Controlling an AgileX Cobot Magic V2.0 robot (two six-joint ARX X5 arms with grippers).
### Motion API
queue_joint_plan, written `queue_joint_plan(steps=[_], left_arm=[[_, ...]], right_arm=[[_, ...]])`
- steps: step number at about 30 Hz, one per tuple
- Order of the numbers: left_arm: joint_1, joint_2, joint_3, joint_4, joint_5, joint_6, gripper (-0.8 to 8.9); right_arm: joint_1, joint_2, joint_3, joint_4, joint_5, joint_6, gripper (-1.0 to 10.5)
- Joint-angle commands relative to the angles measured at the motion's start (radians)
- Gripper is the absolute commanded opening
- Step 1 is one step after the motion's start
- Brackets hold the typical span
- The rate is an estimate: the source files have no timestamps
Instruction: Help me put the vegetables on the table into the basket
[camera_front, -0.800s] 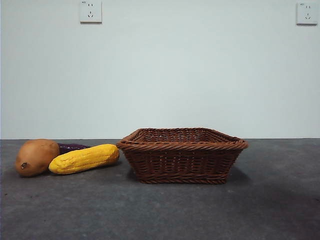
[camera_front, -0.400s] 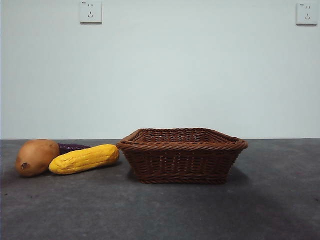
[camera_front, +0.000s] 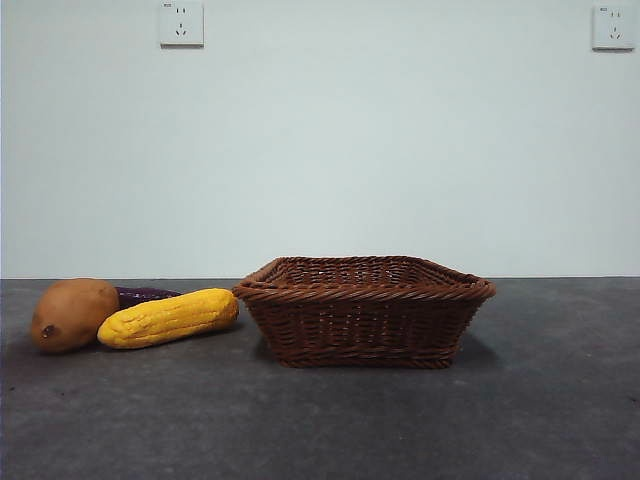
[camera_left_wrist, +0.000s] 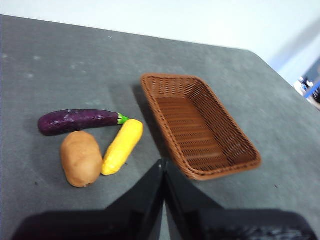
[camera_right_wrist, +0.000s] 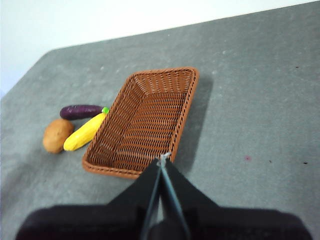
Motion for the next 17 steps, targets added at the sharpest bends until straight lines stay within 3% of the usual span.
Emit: queue_joint_plan(steps=[1,6,15,17], left_arm=[[-0.025,0.030,0.080,-0.060,0.004,0.060,-0.06],[-0.057,0.072,0.192,-0.153,0.003,0.111,-0.06],[-0.079,0.103,0.231,-0.182,0.004,0.115,0.03],[-0.079,0.103,0.231,-0.182,0.005,0.115,1.40]], right_arm=[[0.002,0.034,0.075,-0.069,-0.002,-0.078,-0.1],[0.002,0.077,0.151,-0.158,-0.002,-0.127,-0.1],[0.002,0.087,0.163,-0.177,-0.025,-0.127,0.1],[0.002,0.087,0.163,-0.177,-0.052,-0.127,0.7]])
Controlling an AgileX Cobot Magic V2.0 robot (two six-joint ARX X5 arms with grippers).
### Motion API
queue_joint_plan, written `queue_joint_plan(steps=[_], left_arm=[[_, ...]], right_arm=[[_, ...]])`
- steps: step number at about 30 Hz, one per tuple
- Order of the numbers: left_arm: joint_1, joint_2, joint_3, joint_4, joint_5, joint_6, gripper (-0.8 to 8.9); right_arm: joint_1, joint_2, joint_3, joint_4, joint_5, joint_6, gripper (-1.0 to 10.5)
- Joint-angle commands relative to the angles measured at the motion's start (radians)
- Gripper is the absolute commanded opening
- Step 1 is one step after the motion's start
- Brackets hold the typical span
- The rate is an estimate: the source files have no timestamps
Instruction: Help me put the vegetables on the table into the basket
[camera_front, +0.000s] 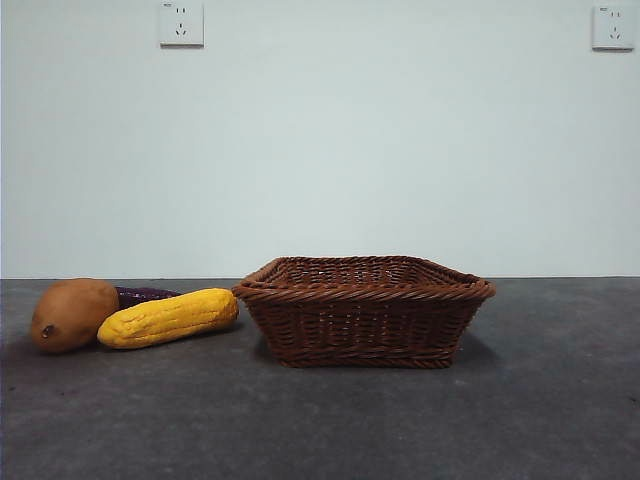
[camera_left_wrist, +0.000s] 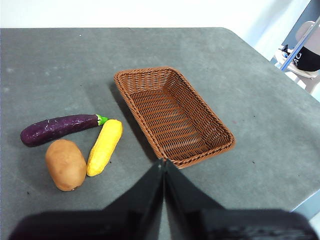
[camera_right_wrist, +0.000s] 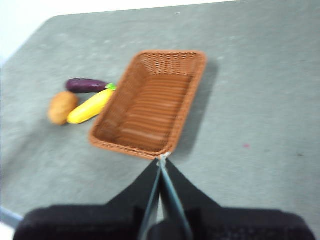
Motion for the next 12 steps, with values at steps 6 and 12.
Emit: queue_joint_plan(steps=[6,12], left_arm=[[-0.002,-0.002,-0.002,0.003,0.003,0.012,5.76],[-0.002,0.010,-0.002,0.000,0.002,0.012,5.76]], right_arm=[[0.002,0.000,0.003,-0.001,-0.027,-0.004,5.8],[0.002,0.030,0.003,-0.017,-0.043,-0.004,5.8]])
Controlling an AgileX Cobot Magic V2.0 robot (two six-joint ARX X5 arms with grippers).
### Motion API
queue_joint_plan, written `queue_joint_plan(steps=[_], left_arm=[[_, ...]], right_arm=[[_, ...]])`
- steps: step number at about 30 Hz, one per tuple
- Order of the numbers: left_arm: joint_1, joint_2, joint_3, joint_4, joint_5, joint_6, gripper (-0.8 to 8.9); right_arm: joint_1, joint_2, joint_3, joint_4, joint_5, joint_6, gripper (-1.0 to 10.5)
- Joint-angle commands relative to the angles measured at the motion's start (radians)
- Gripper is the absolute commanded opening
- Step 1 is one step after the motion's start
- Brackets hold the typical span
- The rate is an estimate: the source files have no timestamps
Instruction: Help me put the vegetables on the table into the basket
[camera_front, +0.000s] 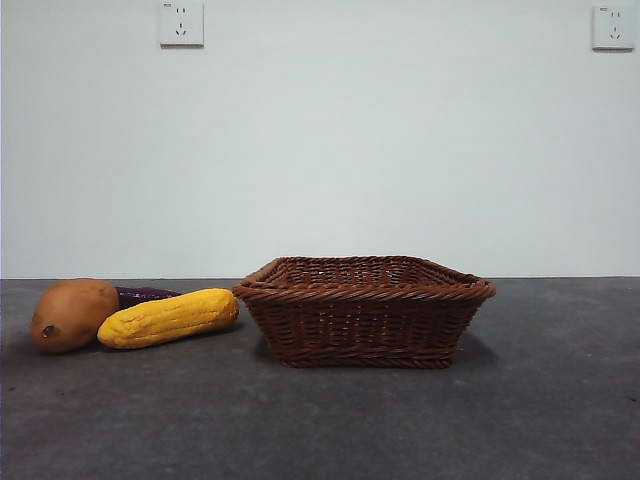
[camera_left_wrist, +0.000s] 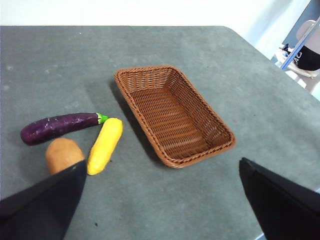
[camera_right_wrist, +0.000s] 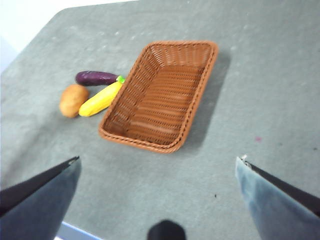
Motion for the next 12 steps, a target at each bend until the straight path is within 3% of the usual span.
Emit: queue_joint_plan(steps=[1,7,12], left_arm=[[-0.002,0.002,-0.002,0.002,0.002,0.009,5.76],[-0.002,0.034,-0.001,0.032,0.003,0.009,5.75],[-0.002,0.079,-0.001,0.034,0.003,0.010,5.75]], right_arm=[[0.002,0.009,0.003,-0.002,-0.007,-0.005,5.8],[0.002,0.111,0.007,0.059,-0.010,-0.004,5.8],[0.008,0.360,0.068,0.151,-0.044,-0.004,5.7]])
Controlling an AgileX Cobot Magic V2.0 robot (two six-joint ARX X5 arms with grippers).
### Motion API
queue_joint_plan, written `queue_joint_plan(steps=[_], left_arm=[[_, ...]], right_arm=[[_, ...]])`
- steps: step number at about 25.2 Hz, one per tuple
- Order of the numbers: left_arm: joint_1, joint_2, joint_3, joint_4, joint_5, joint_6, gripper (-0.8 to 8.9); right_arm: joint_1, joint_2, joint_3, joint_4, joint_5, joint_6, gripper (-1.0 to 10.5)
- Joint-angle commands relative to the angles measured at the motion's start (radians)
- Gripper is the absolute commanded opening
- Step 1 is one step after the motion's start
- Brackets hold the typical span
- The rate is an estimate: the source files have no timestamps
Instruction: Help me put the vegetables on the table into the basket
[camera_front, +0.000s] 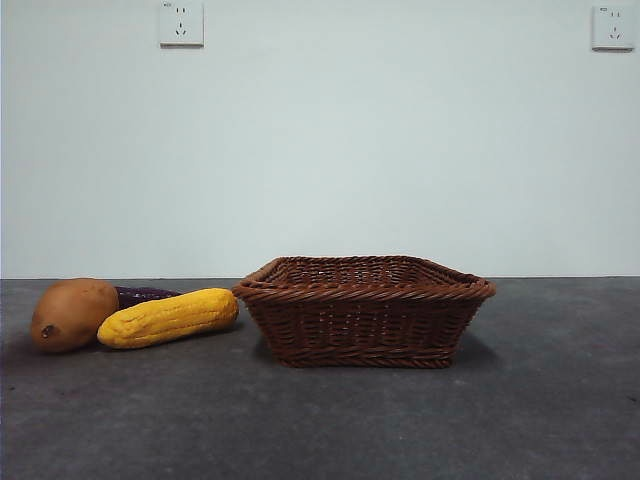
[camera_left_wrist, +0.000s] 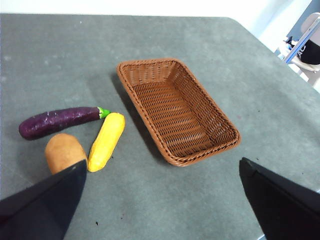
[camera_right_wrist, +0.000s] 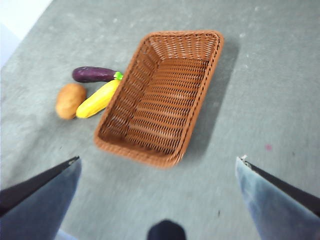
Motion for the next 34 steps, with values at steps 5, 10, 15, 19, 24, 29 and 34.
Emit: queue_joint_plan(steps=[5,10,15,19,24,29,34], left_arm=[[-0.002,0.019,-0.001,0.045,0.003,0.008,5.75],[-0.002,0.034,-0.001,0.051,0.003,0.008,5.75],[-0.002,0.053,-0.001,0.051,0.003,0.008,5.75],[-0.002,0.057,-0.001,0.051,0.003,0.008,5.75],[-0.002,0.057,-0.001,0.050,0.003,0.008,5.75],[-0.002,0.057,-0.001,0.050,0.003,0.008,5.75],[-0.002,0.057,-0.001,0.050,0.002,0.008,5.75]], right_arm=[[0.084,0.379,0.125,0.106,0.026,-0.004,5.7],[0.190,0.660,0.238,0.175,0.095,-0.004,5.7],[0.251,0.867,0.315,0.219,0.191,-0.004,5.7],[0.256,0.966,0.341,0.244,0.193,-0.002,5.7],[0.256,1.046,0.341,0.277,0.220,0.003,5.6],[0.268,1.082,0.341,0.299,0.226,0.004,4.2],[0.275,1.094,0.341,0.317,0.226,0.019,2.2]])
